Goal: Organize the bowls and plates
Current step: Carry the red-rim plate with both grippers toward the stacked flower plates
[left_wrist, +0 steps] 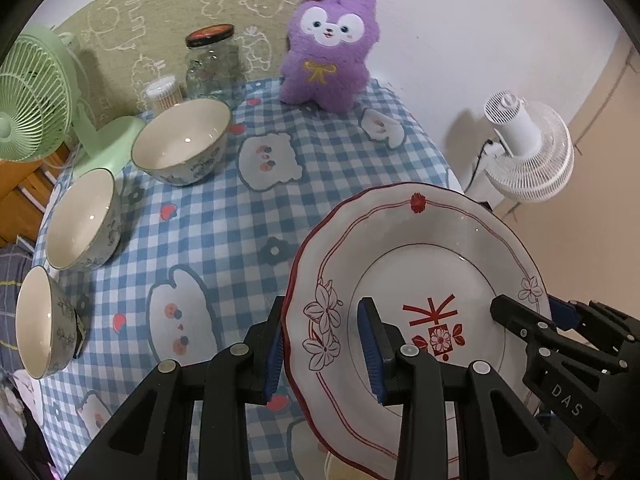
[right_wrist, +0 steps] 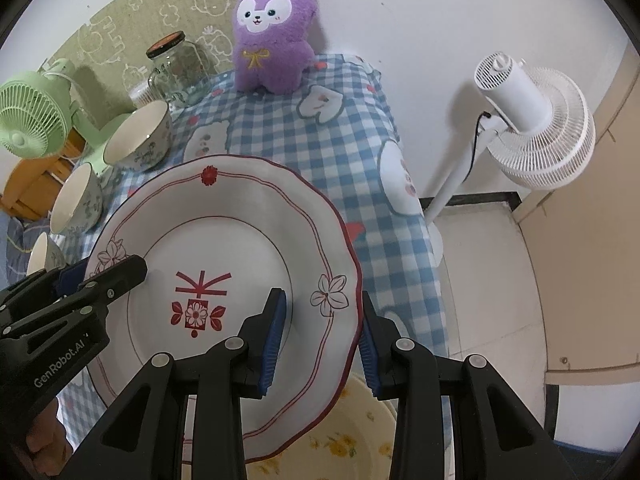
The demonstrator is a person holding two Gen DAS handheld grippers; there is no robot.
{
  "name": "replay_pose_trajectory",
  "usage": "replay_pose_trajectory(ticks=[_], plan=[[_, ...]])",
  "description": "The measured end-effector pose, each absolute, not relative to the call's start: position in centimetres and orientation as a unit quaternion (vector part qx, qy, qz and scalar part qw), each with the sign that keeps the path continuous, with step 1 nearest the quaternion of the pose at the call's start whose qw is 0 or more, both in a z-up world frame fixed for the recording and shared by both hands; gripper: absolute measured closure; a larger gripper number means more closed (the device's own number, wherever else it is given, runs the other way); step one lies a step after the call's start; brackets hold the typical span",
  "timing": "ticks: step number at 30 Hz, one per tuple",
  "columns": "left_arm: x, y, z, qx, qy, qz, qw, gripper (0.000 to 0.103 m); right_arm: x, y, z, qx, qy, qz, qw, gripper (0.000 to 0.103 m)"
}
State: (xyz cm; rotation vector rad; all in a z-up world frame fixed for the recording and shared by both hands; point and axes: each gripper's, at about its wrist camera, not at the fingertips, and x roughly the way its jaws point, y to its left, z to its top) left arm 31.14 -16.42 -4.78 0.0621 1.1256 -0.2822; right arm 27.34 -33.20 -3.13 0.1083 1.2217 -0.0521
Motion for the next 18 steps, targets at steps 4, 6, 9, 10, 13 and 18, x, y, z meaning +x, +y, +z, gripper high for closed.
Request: replay_pose_trajectory(ticks=[4,6,9,10,13,18], plan=[[30.1,-16.8,-5.4,0.039,0.539,-0.145,0.829,0.069,26.3,-33.5,-3.5,0.049,0.580,-0.030,0.812,0.066],[29.5,-17.0,-5.7,0.043,0.542,-0.150,0.826,0.069,25.7,-33.7,-3.6,0.047,0.582,-0.033,0.811,0.066],[29.0,-17.2,-6.0,0.043,0.547,-0.155,0.822,0.069,25.1,-33.9,-3.7,0.044,0.585,-0.036,0.809,0.066],[28.7,-17.3,-6.1,0.041,0.548,-0.156,0.820,0.069,24.8,-33.9,-3.7,0.043,0.586,-0.037,0.809,0.066],[28.2,-17.5,-6.2,0.042,0.550,-0.160,0.819,0.069,24.0,-34.1,-3.9,0.051,0.589,-0.043,0.805,0.066],[27.3,-17.9,-7.0,0.054,0.557,-0.170,0.811,0.069,22.6,-34.1,-4.3,0.047,0.594,-0.048,0.802,0.066]])
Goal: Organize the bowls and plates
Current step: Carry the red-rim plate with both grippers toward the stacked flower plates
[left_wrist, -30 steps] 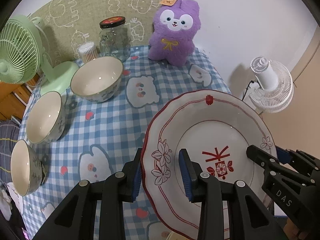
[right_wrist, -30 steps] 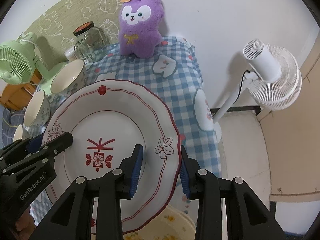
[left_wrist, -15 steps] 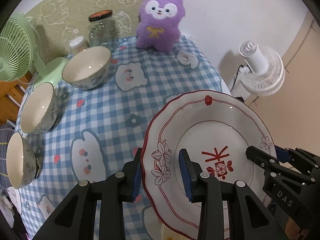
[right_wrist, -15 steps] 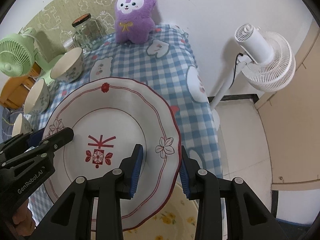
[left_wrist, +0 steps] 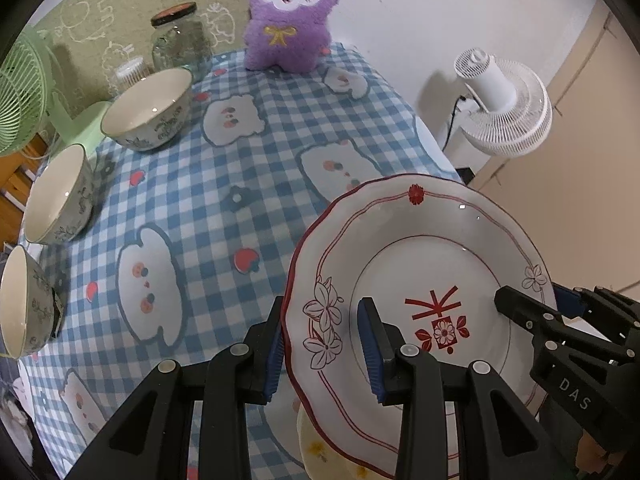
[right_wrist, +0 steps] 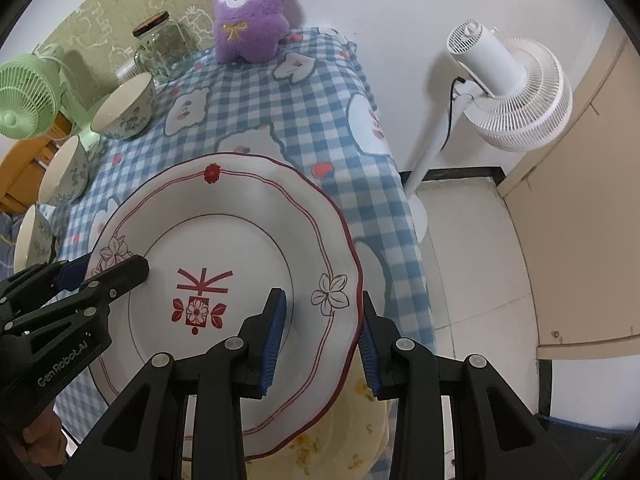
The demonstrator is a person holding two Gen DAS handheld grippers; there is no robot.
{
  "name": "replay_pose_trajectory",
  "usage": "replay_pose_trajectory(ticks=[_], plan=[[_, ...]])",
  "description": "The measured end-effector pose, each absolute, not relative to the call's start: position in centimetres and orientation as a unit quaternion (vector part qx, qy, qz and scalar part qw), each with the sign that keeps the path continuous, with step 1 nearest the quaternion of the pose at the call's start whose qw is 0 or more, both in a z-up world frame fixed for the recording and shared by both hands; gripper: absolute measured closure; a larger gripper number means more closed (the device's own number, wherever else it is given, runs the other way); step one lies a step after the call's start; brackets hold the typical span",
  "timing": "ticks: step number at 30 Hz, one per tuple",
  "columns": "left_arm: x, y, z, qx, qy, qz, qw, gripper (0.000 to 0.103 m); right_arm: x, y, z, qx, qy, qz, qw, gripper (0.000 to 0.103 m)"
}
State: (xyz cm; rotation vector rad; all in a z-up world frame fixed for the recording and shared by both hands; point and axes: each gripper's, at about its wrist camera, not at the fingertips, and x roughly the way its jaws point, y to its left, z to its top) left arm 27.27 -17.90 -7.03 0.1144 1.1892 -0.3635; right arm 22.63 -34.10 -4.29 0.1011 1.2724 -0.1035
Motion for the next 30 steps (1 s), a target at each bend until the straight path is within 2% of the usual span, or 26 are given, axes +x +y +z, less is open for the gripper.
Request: replay_pose_trajectory(ticks=[30], plan=[[20.5,-17.9,-8.8,0.077,0.561,-0.189,0.802,0.069,15.8,-33.9,-5.9,0.062,0.591,-0.071,0.801,0.066]])
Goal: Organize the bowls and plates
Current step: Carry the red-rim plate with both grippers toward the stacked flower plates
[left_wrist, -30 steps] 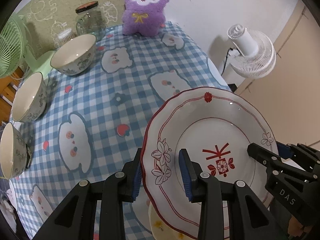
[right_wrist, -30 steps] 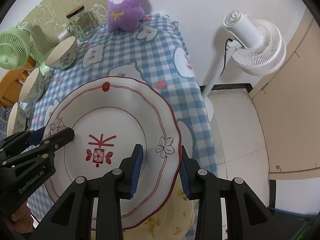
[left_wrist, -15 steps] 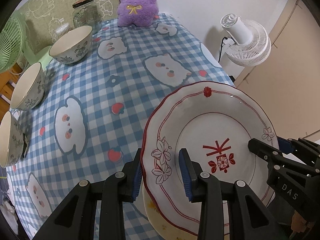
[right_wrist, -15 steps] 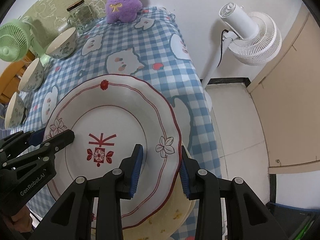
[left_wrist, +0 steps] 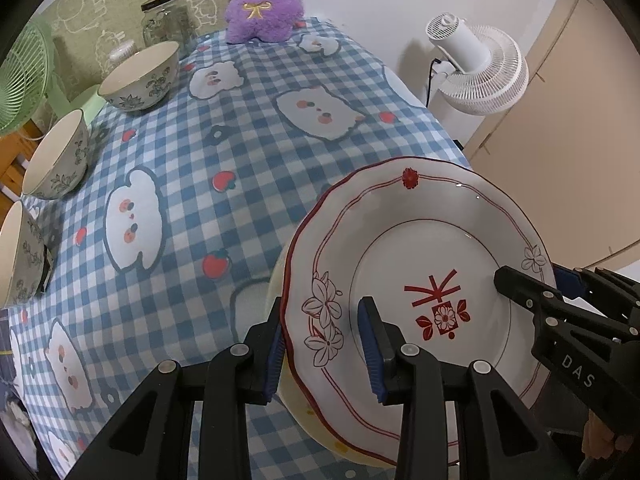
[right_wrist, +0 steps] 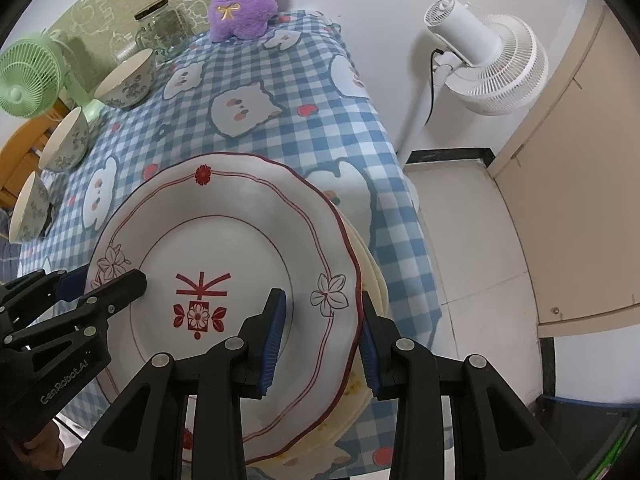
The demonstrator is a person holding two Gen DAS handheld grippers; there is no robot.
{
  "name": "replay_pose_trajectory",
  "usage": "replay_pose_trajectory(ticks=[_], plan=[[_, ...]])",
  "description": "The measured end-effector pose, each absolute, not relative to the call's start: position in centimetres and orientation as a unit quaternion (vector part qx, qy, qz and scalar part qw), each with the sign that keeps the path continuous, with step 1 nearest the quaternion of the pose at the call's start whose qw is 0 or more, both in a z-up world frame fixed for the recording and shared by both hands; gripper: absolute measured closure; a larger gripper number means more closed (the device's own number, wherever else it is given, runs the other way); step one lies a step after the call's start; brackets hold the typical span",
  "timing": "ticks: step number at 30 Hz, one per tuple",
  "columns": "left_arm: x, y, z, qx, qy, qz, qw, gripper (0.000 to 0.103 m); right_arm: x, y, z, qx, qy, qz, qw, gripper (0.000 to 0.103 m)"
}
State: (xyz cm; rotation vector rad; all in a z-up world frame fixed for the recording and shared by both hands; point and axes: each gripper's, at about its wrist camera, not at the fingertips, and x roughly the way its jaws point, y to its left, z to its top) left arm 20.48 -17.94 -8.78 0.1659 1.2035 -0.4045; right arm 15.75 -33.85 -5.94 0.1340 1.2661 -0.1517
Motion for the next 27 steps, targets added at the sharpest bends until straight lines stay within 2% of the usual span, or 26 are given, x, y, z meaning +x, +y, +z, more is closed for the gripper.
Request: replay_pose_trajectory(ticks=[27], plan=[[20.2,-17.9,-8.9,0.126,0.556,-0.196,0.798,0.068,15.3,-33.5,-6.6,0.084,0.591,-0.075,0.798,0.066]])
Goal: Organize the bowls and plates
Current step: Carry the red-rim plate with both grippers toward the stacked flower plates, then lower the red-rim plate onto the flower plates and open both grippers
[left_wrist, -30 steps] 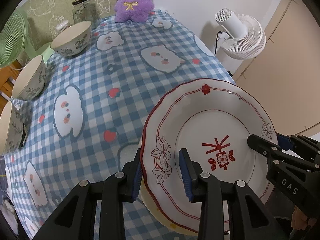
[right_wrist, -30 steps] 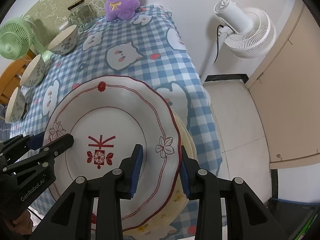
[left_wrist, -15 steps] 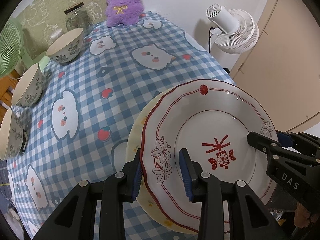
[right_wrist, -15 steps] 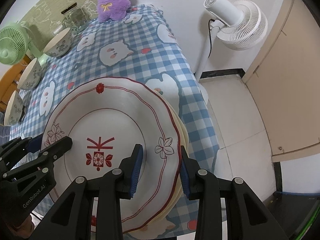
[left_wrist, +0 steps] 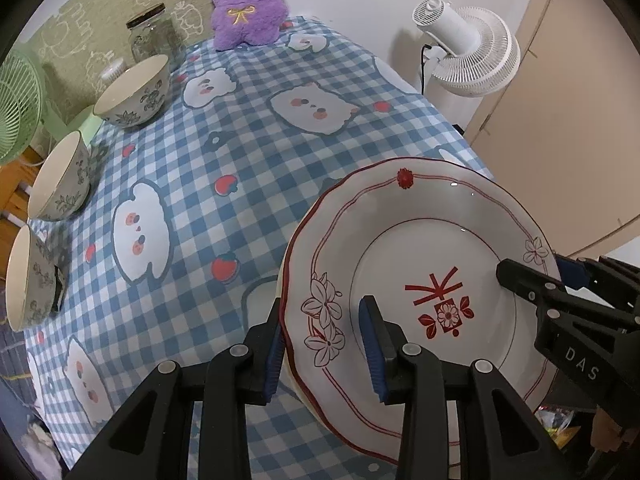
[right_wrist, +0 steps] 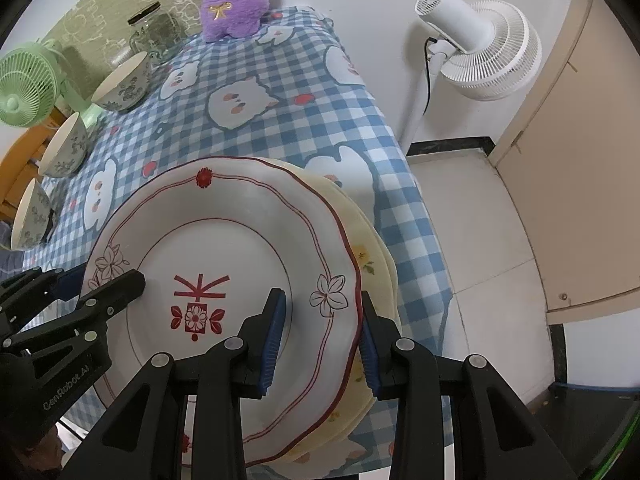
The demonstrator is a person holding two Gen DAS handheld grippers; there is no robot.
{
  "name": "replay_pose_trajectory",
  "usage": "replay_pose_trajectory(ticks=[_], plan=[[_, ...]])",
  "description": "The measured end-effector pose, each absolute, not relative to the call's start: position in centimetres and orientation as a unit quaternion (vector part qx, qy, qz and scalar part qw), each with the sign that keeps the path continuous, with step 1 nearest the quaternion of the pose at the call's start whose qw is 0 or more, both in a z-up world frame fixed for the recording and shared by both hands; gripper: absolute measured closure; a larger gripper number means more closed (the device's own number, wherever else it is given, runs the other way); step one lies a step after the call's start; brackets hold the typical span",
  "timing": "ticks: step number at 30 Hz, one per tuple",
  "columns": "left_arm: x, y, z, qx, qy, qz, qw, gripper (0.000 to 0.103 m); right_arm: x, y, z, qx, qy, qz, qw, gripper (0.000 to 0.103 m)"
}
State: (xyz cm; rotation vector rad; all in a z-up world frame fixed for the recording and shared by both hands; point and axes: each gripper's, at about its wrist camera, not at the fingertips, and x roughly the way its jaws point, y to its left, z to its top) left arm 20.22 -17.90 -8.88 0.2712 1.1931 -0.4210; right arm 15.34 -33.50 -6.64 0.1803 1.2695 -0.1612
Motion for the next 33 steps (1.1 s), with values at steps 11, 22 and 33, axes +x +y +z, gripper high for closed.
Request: replay_pose_trajectory(ticks=[11,22,33], plan=[[20.7,-17.2,-9.2,0.132,0.568,-0.203,0.787,0.068,15.8,-32.8,-7.1,0.093,0.603,-0.079,0.788,0.066],[20.9,-16.9,-9.7,0.130,0.557,-0.213,0.792,0.067,15.9,-32.7,-7.2,0.110,0.607,-0.098,0.781,0.066],[21.0,-16.7,-9.9,0.127,0.554,-0.232,0.789,0.067,15.5,-32.6,-7.3,0.136,0.619,-0.123,0.764,0.063]])
